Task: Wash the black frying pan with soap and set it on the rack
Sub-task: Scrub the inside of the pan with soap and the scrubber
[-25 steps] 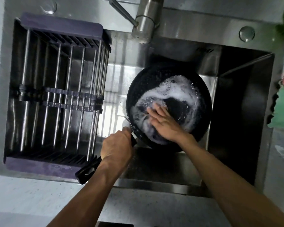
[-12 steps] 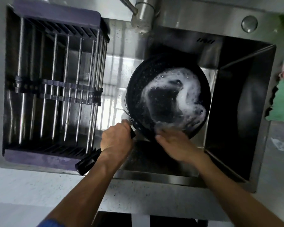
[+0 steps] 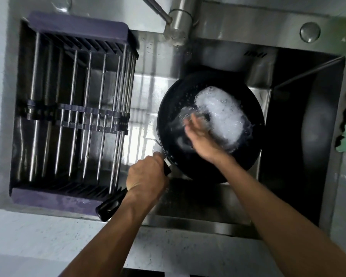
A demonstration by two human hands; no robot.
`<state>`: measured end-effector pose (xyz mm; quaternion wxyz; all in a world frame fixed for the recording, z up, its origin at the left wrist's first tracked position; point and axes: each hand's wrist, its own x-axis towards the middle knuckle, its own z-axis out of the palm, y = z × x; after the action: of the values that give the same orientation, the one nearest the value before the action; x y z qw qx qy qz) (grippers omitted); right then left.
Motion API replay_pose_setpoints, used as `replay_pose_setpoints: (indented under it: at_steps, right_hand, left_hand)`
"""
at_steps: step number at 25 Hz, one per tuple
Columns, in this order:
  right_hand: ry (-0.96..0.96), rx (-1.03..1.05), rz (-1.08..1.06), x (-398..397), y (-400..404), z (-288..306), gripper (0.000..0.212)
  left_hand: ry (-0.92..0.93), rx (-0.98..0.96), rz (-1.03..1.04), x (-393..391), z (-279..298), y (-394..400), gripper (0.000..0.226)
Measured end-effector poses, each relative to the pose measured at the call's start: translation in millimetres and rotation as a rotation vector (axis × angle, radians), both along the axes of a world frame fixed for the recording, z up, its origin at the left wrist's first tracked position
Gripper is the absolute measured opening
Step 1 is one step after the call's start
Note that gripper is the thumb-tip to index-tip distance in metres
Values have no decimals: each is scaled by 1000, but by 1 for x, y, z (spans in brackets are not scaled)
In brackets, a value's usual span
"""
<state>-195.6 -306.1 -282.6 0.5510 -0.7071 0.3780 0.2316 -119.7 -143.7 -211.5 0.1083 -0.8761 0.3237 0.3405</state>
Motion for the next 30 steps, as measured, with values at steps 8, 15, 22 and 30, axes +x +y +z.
replay_pose_setpoints:
  at_steps: [8, 15, 22, 30]
  right_hand:
    - [-15, -164, 104, 20, -11, -7, 55]
    - [-31, -64, 128, 9, 5, 1, 57]
    - [-9, -5, 137, 4, 27, 11, 51]
    - [-52, 68, 165, -7, 24, 4, 52]
  left_hand:
    - [23, -7, 13, 1, -5, 1, 27]
    - [15, -9, -9, 0, -5, 0, 27]
    - [31, 16, -17, 2, 2, -3, 37]
    - [22, 16, -16, 2, 4, -4, 31]
